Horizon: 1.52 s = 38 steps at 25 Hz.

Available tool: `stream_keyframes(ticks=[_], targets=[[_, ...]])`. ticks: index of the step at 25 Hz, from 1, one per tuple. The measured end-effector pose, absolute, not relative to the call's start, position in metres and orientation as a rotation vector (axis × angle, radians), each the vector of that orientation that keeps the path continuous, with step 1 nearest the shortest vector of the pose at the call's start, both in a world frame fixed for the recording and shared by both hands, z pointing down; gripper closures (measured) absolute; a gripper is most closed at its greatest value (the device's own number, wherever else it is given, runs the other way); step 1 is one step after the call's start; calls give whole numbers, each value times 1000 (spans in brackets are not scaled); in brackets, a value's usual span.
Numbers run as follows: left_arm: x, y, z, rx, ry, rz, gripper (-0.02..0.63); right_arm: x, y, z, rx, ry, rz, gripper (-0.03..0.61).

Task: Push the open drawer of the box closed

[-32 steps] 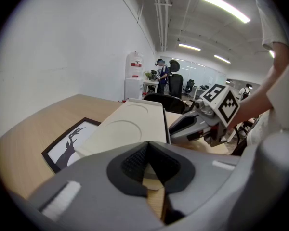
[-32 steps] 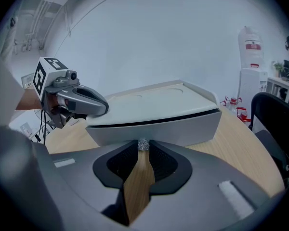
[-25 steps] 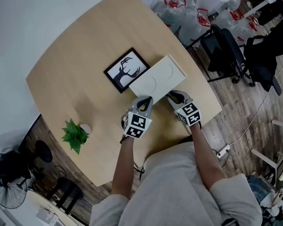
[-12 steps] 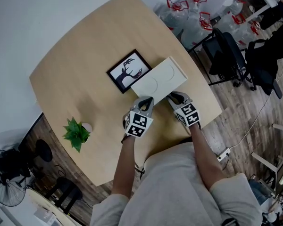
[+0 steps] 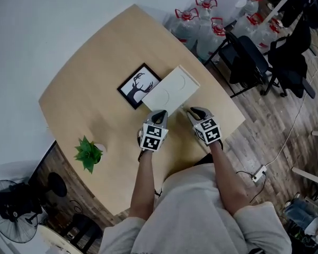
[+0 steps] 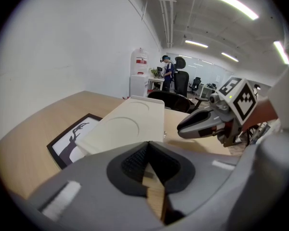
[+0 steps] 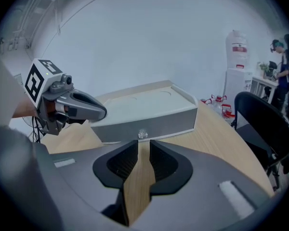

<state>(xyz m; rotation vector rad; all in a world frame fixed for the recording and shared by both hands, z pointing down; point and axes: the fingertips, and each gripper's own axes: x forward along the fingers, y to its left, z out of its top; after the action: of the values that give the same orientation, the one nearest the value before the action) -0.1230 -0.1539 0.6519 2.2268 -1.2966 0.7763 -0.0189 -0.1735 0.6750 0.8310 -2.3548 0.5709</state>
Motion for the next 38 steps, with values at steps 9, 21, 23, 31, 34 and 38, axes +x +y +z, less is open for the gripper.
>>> stream_keyframes(ticks=[9,21,23,31,34,38], targets=[[-116,-106,631,2086,-1400,454,560,13,-144,634,1024,-2434,591,503],[-105,-59,598,2209,-1366,500,560,18,-107,603,1146,-2518,609,505],[-109,-54,596,2216,-1367,517,560,16,-103,601,1156,-2527,616,505],[-112,-52,591,2270,-1329,515,560,19,-99,602,1206,-2494,620,537],[-114,-55,588,2280,-1325,507,560,17,-101,600,1205,-2492,615,538],[-118,-60,583,2286,-1329,491,560,14,-103,598,1203,-2493,606,563]])
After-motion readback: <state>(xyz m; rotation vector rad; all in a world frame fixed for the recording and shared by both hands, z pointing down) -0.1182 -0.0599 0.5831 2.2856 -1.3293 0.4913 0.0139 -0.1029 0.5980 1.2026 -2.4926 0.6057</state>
